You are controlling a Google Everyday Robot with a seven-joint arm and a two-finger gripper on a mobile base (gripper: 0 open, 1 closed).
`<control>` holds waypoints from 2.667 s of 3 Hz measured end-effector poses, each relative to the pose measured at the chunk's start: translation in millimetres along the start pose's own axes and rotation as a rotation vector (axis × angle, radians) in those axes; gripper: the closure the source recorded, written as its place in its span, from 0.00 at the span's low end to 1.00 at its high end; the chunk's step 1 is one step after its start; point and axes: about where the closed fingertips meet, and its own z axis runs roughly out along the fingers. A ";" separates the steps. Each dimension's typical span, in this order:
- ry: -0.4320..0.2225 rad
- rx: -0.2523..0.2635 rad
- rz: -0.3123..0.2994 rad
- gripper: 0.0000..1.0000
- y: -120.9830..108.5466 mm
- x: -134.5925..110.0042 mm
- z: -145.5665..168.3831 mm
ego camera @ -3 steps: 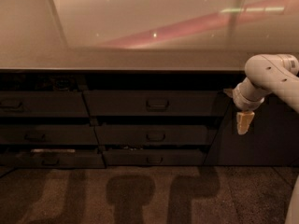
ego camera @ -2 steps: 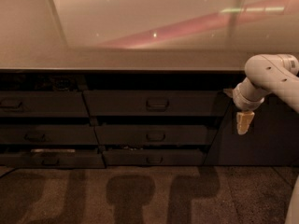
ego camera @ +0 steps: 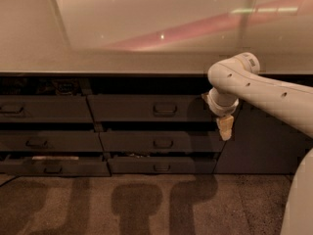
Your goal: Open top drawer
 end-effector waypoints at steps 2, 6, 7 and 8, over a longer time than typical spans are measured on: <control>-0.085 0.020 -0.002 0.00 3.0 6.2 1.9; -0.214 -0.008 0.058 0.00 8.6 18.0 4.0; -0.214 -0.008 0.058 0.00 8.6 18.0 4.0; -0.209 -0.030 0.067 0.00 5.0 20.9 0.7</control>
Offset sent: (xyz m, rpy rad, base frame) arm -0.0103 -0.0550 0.0187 0.6169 0.0213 0.1797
